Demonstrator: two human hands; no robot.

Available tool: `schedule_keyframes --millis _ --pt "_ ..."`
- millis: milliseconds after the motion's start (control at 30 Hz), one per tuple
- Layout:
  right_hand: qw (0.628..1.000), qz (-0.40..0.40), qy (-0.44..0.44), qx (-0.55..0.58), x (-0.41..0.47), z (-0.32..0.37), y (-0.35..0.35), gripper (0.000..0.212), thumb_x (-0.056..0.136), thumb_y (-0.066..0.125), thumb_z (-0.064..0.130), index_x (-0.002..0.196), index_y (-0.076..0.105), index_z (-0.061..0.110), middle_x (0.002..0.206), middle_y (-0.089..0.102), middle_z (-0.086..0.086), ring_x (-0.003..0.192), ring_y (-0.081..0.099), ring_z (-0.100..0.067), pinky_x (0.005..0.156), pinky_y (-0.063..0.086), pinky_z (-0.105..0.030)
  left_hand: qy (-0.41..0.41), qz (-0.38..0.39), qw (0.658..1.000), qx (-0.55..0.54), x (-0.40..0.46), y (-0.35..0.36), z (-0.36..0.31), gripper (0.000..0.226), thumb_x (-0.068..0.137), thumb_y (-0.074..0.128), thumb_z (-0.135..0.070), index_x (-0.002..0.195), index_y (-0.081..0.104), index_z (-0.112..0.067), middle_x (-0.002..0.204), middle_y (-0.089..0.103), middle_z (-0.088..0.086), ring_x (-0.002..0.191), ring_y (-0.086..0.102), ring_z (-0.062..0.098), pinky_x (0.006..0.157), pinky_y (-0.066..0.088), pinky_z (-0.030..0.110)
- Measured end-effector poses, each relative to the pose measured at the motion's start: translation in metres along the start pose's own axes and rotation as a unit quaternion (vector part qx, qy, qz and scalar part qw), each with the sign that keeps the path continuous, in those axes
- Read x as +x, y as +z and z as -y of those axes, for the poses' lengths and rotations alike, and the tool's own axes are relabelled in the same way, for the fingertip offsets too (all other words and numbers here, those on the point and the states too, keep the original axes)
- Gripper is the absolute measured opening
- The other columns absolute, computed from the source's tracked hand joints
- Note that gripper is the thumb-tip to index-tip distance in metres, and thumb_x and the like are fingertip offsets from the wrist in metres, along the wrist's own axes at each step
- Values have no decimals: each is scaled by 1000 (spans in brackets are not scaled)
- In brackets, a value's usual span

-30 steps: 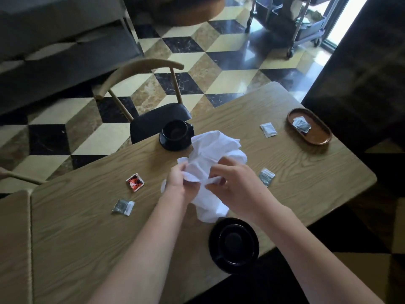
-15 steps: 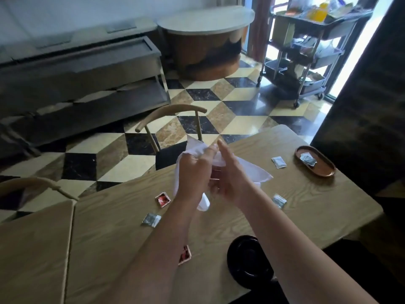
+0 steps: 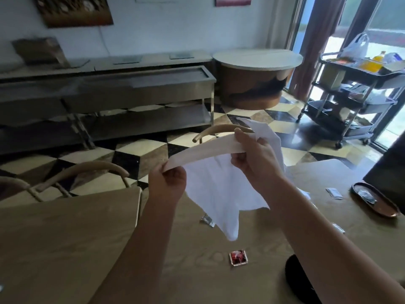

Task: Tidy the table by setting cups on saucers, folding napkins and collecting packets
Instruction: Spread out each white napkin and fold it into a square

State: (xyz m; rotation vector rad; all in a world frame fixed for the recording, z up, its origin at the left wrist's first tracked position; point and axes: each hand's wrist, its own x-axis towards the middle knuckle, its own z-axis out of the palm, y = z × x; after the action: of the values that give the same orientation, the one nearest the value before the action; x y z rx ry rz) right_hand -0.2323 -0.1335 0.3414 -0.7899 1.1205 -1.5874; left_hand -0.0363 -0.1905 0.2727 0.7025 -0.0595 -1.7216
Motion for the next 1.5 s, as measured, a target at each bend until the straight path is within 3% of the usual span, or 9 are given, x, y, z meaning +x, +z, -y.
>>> schedule_keyframes --millis 167,333,500,633,800,1000,1133,1300,1500 --pt "994 -54 62 77 1 -32 30 27 87 78 33 64 71 19 53 50 3 43 48 -8 42 41 -20 2 -2 1000 -5 -2 -43 -68 33 98 47 -17 68 58 -12 52 55 -1 42 55 10 41 48 18" --pt "976 -141 144 84 27 -78 44 23 96 67 32 82 62 15 62 58 -4 44 57 -10 42 47 -20 34 -83 995 42 24 -66 -105 28 103 46 -35 98 58 -9 74 60 6 62 62 19 50 52 26" --pt "971 -158 175 31 73 -106 53 23 102 54 34 119 56 19 97 65 -8 79 68 -17 58 58 -29 51 -110 982 144 62 -63 -131 36 102 46 -31 119 55 -1 108 63 23 95 66 39 70 60 47" --pt "981 -124 148 9 113 -109 63 8 94 61 17 100 67 16 100 65 -12 79 69 -16 56 58 -25 82 -53 989 114 93 -43 -156 38 103 37 -32 123 50 -2 117 57 23 99 62 39 79 58 50" --pt "987 -109 119 22 143 -93 73 32 98 59 41 107 63 10 85 73 -7 64 75 -12 53 57 -25 135 42 988 59 110 -14 -182 43 102 39 -38 119 59 -4 105 74 23 94 73 38 94 52 52" --pt "986 -91 135 -35 118 -112 63 33 101 49 43 100 63 14 82 72 -9 63 75 -15 55 59 -29 158 67 985 30 98 -60 -181 48 100 46 -39 134 56 -6 133 60 23 119 63 39 102 46 54" --pt "971 -82 191 -115 77 -168 30 36 106 39 42 96 62 16 89 72 -14 65 75 -18 51 58 -31 99 -2 991 85 78 -139 -149 44 104 43 -36 126 68 -8 128 67 18 112 68 33 92 56 45" --pt "932 -99 306 -165 21 -248 -29 29 108 43 33 110 58 9 90 68 -13 75 69 -24 64 58 -35 -39 -235 959 155 50 -245 -93 23 103 47 -22 105 67 -10 84 75 14 77 70 28 66 58 39" --pt "877 -183 420 -146 -65 -316 -94 5 98 61 15 100 57 14 79 59 -9 58 56 -17 43 53 -22 -149 -349 891 248 -1 -343 -47 17 99 58 -17 113 59 -8 98 64 16 81 61 29 71 55 39"
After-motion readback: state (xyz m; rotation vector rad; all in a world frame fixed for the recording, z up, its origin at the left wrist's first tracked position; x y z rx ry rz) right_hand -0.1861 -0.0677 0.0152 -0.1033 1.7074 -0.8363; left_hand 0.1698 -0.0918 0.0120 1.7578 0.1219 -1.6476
